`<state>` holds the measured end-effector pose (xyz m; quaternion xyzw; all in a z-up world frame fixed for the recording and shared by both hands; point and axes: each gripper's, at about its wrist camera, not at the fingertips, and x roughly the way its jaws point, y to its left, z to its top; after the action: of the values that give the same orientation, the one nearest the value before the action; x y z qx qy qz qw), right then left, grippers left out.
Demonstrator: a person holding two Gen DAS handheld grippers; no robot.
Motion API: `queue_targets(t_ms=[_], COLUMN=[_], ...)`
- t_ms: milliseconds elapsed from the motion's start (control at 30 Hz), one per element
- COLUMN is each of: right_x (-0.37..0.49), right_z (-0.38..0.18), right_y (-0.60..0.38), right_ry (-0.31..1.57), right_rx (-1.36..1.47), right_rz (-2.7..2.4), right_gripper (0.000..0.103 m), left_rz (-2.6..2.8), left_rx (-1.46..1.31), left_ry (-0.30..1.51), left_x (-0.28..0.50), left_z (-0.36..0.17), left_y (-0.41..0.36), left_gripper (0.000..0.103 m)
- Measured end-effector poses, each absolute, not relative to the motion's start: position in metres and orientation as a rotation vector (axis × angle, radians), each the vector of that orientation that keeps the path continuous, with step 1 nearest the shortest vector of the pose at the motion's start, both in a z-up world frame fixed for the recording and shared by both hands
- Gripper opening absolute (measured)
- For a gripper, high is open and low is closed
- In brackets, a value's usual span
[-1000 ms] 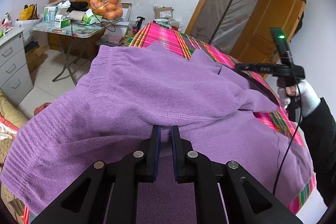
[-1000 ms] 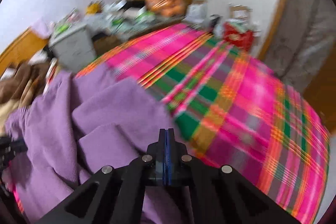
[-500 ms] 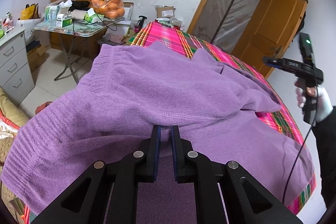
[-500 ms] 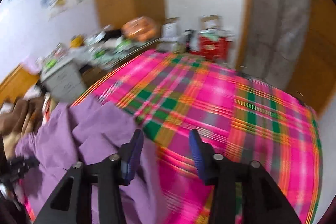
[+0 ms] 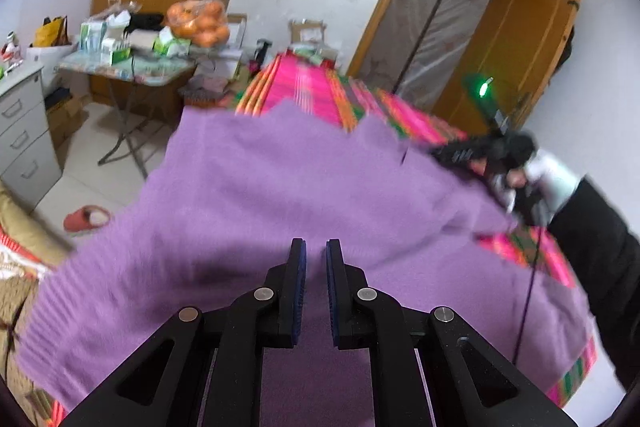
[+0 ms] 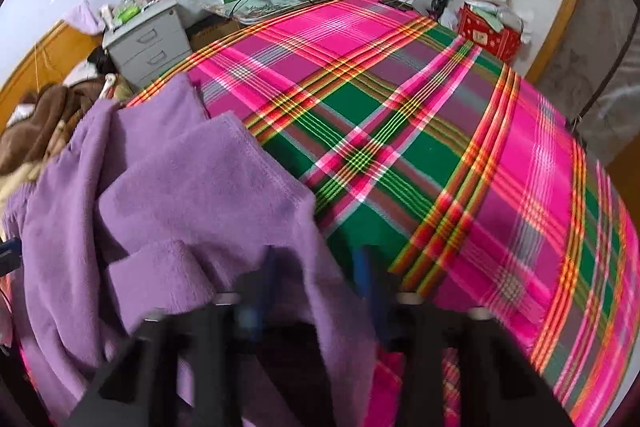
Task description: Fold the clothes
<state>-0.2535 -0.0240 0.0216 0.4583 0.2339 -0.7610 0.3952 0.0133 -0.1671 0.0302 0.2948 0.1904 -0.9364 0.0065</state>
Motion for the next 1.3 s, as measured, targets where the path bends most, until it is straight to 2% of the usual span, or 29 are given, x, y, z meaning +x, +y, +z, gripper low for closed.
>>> queue_targets(t_ms=[167, 233, 367, 567, 667, 767, 933, 1033, 1067, 1167, 1300], right_x=[-0.239, -0.236, -0.232, -0.202, -0.182, -0.172, -0.178, -0.193, -0.197, -0.206, -0.169], right_z=[0.042, 0.057, 0.086, 0.089, 0.072, 0.050, 0.059, 0.069, 0.069, 0.068, 0.061], right_y=[-0.002, 0.021, 0.091, 0.188, 0.211, 0.208, 0.220, 0.226, 0.222, 0.208, 0.160], right_ry=[0.519, 0.446, 0.272, -0.093, -0.192, -0.187, -0.280, -0.340, -0.320, -0.248, 0.033], right_rx=[1.066, 1.034, 0.992, 1.113, 1.242, 1.363, 1.277, 1.216, 1.233, 1.277, 1.270], right_rz=[-2.087, -2.188, -2.511, -2.656, -2.556, -2.332, -2.263, -2.227, -2.180, -2.038, -1.844], right_gripper=[0.004, 0.004, 0.004, 0.005, 0.007, 0.009, 0.025, 0.039, 0.042, 0.042, 0.042], left_rz=[-2.825, -2.791, -2.797, -2.787, -2.785, -2.783, -2.778, -2.775, -2.773, -2.772, -2.770], left_rx=[0.966, 1.057, 1.043, 1.066, 1.069, 1.069, 1.074, 1.082, 1.085, 1.090, 1.098], left_ry=[0.635, 0.745, 0.801, 0.864, 0.864, 0.872, 0.870, 0.868, 0.868, 0.867, 0.863], left_x=[-0.009, -0.015, -0.013, -0.015, -0.014, -0.013, -0.013, -0.015, -0.016, -0.016, -0.018], left_z=[0.015, 0.002, 0.002, -0.002, -0.004, -0.004, -0.005, -0.006, -0.006, -0.006, -0.007], left_y=[-0.183, -0.190, -0.197, -0.199, -0.197, -0.196, -0.197, -0.197, -0.198, -0.198, -0.198], left_gripper=[0.010, 0.010, 0.010, 0.010, 0.010, 0.010, 0.010, 0.010, 0.010, 0.010, 0.010])
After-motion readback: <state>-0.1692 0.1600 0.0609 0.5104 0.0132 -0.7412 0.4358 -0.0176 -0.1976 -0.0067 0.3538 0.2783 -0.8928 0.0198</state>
